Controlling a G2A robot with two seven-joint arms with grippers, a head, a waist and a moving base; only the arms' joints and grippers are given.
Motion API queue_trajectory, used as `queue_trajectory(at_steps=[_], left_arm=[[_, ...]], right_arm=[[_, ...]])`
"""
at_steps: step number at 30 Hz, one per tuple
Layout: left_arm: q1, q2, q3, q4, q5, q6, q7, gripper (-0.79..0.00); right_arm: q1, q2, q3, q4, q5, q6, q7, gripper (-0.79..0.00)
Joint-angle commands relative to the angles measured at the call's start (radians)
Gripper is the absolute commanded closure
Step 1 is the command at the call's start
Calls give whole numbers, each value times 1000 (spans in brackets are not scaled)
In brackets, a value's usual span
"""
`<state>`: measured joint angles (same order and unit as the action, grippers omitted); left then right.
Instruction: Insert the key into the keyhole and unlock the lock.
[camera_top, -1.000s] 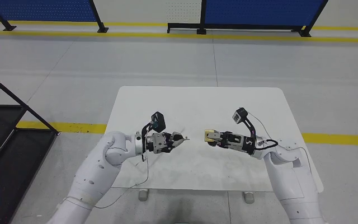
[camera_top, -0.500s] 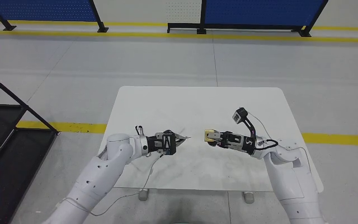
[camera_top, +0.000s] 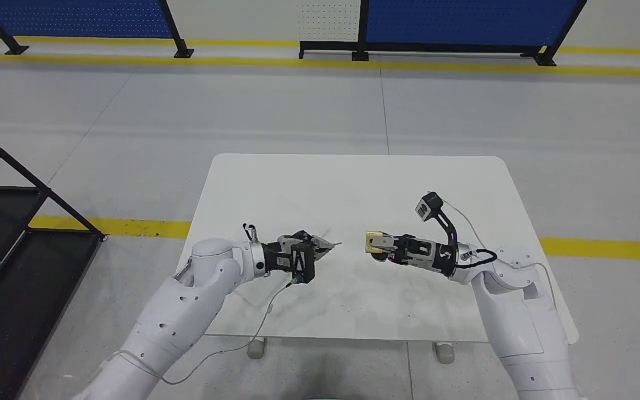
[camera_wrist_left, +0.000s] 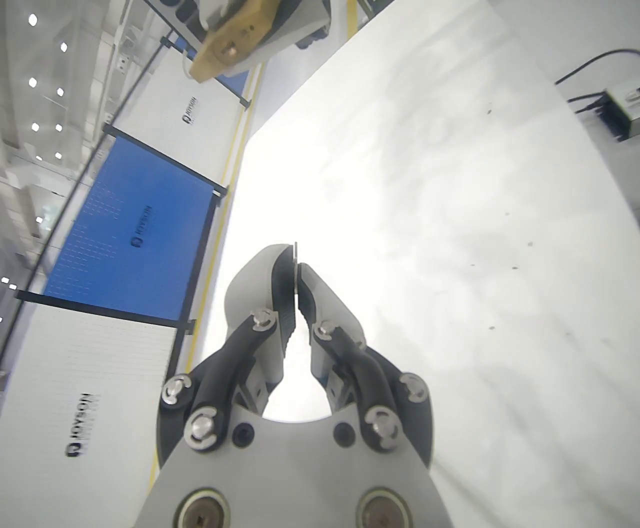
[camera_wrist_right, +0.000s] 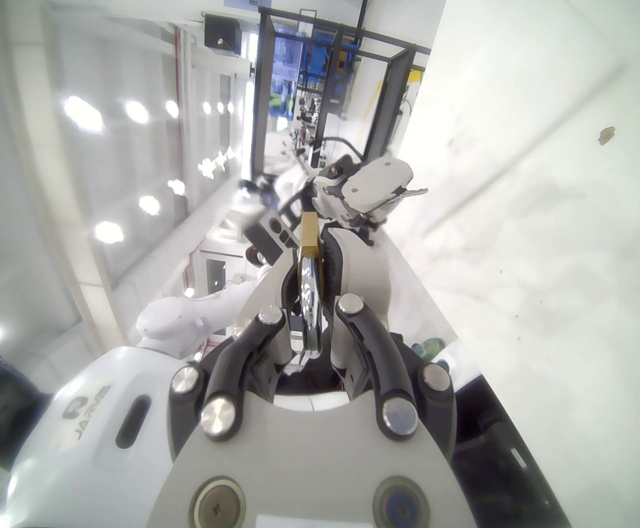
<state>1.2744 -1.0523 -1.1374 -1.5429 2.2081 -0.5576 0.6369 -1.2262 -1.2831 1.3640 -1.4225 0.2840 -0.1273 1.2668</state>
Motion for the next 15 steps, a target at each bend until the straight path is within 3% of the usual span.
queue_trajectory(at_steps=[1,4,8,15], left_arm=[[-23,9,8,29,117,93,122,0],[-54,19,22,66,233,240,275,0],[-95,28,37,115,357,392,390,0],[-164,25,63,182,401,433,413,0]], right_arm=[[0,0,0,0,0,0,0,0],[0,0,0,0,0,0,0,0],[0,0,0,0,0,0,0,0],[0,0,0,0,0,0,0,0]])
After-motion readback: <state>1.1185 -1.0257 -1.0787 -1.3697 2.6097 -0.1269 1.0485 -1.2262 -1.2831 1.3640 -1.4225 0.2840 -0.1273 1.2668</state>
